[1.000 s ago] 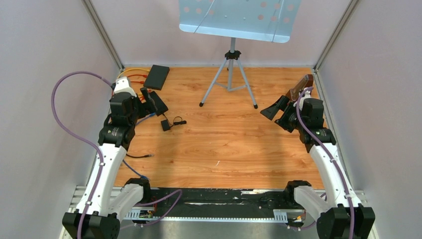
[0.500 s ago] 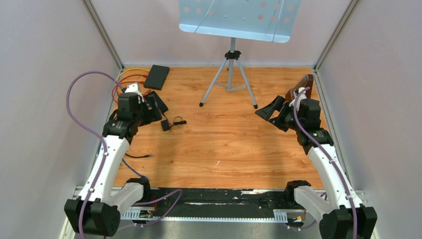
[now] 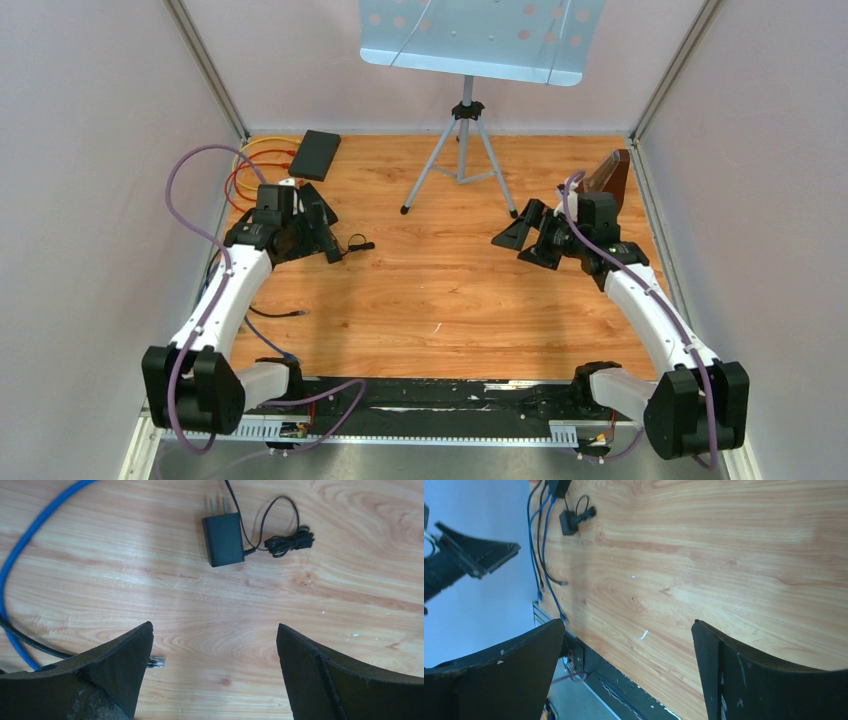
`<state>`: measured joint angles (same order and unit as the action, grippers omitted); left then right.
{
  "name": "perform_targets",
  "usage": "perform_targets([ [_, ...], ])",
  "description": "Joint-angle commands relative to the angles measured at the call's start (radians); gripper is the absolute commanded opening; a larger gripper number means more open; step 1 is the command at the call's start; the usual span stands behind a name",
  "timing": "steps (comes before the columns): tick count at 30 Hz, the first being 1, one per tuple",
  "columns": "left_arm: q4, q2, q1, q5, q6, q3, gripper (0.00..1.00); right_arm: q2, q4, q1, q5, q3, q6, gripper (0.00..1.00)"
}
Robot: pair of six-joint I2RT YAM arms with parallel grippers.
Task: Pull the plug from the switch port
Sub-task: Move the switch port to the center of the board.
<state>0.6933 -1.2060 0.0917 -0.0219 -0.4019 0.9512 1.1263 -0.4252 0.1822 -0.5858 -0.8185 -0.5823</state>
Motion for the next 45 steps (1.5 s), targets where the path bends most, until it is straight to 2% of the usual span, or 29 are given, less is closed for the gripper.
perform_targets([
  [1,-0.005,-0.104,-0.001,0.059,0.014,0.029,1.0,0.03,-0.009,0.086,0.017,-0.067,0.076,1.0],
  [3,-0.038,-0.149,-0.001,0.085,0.015,0.035,1.0,0.048,-0.013,0.103,0.019,-0.076,0.073,1.0],
  [9,-0.045,-0.224,-0.03,0.004,0.02,0.129,1.0,0.075,-0.031,0.133,0.028,-0.102,0.082,1.0],
  [12,-0.038,-0.24,-0.098,0.071,0.043,0.172,1.0,0.07,-0.033,0.133,0.037,-0.1,0.081,1.0],
  [15,-0.039,-0.253,-0.176,0.063,0.035,0.195,1.0,0.063,-0.033,0.135,0.052,-0.097,0.082,1.0],
  [20,-0.033,-0.318,-0.255,-0.092,-0.016,0.22,1.0,0.073,-0.033,0.135,0.076,-0.09,0.091,1.0],
  [27,-0.054,-0.503,-0.285,-0.091,-0.004,0.258,1.0,0.093,-0.034,0.134,0.085,-0.084,0.085,1.0],
  [32,-0.136,-0.529,-0.293,-0.047,0.0,0.223,1.0,0.103,-0.037,0.135,0.08,-0.071,0.091,1.0],
  [38,-0.058,-0.598,-0.293,-0.071,0.03,0.285,0.99,0.116,-0.038,0.135,0.076,-0.051,0.11,1.0],
  [45,-0.049,-0.636,-0.293,-0.04,0.035,0.277,1.0,0.152,-0.049,0.134,0.061,-0.085,0.117,1.0],
])
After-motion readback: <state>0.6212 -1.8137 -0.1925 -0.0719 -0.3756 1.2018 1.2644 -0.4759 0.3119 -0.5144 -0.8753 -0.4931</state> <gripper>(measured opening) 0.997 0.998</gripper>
